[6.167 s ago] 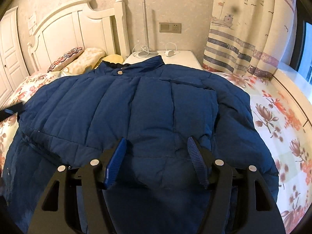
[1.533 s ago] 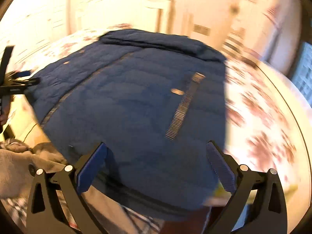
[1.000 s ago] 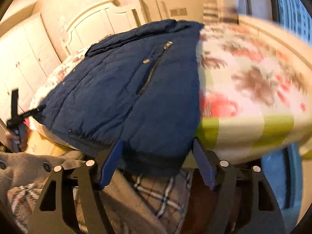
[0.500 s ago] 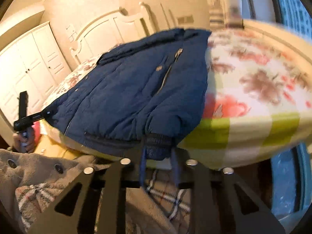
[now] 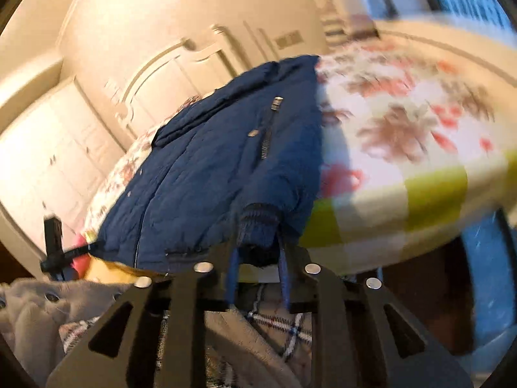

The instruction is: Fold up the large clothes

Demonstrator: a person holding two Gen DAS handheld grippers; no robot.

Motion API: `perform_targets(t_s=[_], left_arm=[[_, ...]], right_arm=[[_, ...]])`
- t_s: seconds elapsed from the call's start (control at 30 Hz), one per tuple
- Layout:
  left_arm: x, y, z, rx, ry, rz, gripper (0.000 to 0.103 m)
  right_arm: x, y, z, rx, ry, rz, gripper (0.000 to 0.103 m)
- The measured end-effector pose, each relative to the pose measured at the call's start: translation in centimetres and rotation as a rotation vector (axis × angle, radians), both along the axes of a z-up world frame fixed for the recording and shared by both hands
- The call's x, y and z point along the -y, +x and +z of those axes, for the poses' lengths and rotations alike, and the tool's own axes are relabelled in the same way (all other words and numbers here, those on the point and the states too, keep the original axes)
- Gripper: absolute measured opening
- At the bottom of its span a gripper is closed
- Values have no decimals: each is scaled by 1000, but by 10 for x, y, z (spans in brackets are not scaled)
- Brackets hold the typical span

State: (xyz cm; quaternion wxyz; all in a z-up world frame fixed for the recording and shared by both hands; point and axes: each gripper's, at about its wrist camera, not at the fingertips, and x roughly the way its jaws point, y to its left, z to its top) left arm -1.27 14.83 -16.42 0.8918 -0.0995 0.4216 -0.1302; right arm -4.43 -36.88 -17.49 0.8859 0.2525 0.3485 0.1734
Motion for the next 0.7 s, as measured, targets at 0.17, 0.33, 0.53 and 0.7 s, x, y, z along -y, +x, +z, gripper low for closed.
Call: perform_targets(t_s=[0.17,0.33,0.53,0.7], left_arm=[[-2,6,-21,-74,-122,-32,82],[-2,11,-27,-78,-186,0,80],[12,4,-2,-5,-26,31,59],[27,25,-5,8,57,45,78]], right_arm=[[7,3,-21,-62,99,3,50],[4,10,-24,-32,112,-19,50],[-38,4,15,70,-234,20,50],[-51,25,14,55,-314,-12,56]])
